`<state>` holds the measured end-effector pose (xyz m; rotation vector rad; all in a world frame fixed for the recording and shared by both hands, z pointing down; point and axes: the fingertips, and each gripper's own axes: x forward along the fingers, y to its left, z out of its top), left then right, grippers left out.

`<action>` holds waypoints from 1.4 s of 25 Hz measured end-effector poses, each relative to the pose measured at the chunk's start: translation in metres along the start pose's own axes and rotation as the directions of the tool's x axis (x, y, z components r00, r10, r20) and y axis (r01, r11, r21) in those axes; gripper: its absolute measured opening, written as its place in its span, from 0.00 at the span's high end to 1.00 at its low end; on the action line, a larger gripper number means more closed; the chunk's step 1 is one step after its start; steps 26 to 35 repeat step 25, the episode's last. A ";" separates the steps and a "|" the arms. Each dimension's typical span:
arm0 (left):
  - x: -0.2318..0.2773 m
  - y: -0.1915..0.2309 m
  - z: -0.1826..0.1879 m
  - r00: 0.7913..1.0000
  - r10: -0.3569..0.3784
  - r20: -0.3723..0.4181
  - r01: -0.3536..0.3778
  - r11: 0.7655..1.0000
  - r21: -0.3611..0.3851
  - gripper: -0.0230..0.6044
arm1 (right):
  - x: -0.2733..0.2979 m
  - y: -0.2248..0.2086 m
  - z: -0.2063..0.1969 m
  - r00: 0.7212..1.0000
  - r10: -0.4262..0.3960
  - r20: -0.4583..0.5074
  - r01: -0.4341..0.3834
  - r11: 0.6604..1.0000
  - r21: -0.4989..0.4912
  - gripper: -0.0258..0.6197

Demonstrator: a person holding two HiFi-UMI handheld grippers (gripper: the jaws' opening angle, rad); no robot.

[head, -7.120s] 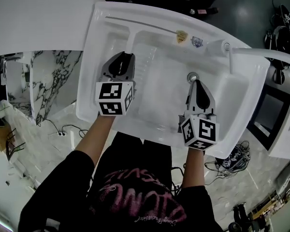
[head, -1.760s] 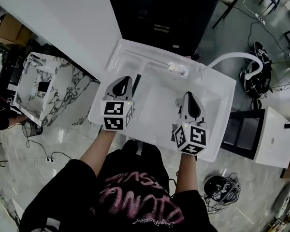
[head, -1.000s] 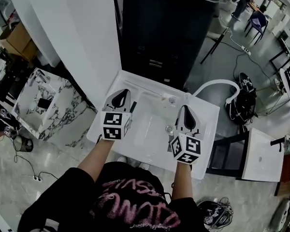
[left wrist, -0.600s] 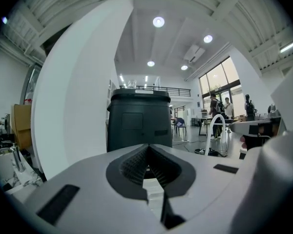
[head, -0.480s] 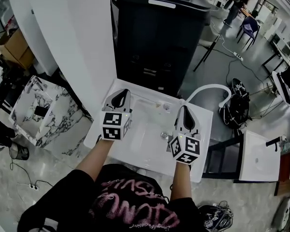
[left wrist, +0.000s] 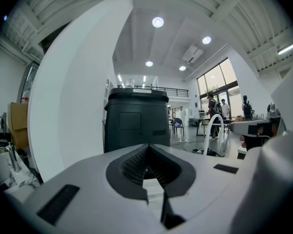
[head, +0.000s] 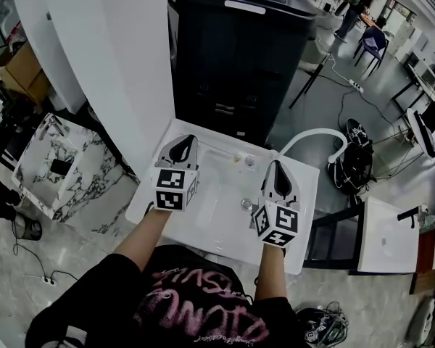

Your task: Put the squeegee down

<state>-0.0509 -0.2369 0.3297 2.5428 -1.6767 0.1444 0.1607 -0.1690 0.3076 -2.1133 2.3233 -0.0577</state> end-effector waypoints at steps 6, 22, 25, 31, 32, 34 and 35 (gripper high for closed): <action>0.002 0.000 -0.001 1.000 -0.005 -0.003 0.005 1.000 0.000 0.95 | 0.003 0.002 -0.003 1.000 0.005 -0.007 -0.005 1.000 0.004 0.93; -0.001 0.001 -0.005 1.000 -0.001 -0.008 0.001 1.000 0.002 0.95 | 0.000 0.000 -0.007 1.000 0.000 -0.006 0.001 1.000 0.018 0.93; -0.002 0.001 -0.004 1.000 -0.002 -0.007 0.002 1.000 -0.001 0.95 | -0.001 0.002 -0.004 1.000 0.004 0.000 -0.004 1.000 0.018 0.93; -0.002 0.001 -0.004 1.000 -0.002 -0.007 0.002 1.000 -0.001 0.95 | -0.001 0.002 -0.004 1.000 0.004 0.000 -0.004 1.000 0.018 0.93; -0.002 0.001 -0.004 1.000 -0.002 -0.007 0.002 1.000 -0.001 0.95 | -0.001 0.002 -0.004 1.000 0.004 0.000 -0.004 1.000 0.018 0.93; -0.002 0.001 -0.004 1.000 -0.002 -0.007 0.002 1.000 -0.001 0.95 | -0.001 0.002 -0.004 1.000 0.004 0.000 -0.004 1.000 0.018 0.93; -0.002 0.001 -0.004 1.000 -0.002 -0.007 0.002 1.000 -0.001 0.95 | -0.001 0.002 -0.004 1.000 0.004 0.000 -0.004 1.000 0.018 0.93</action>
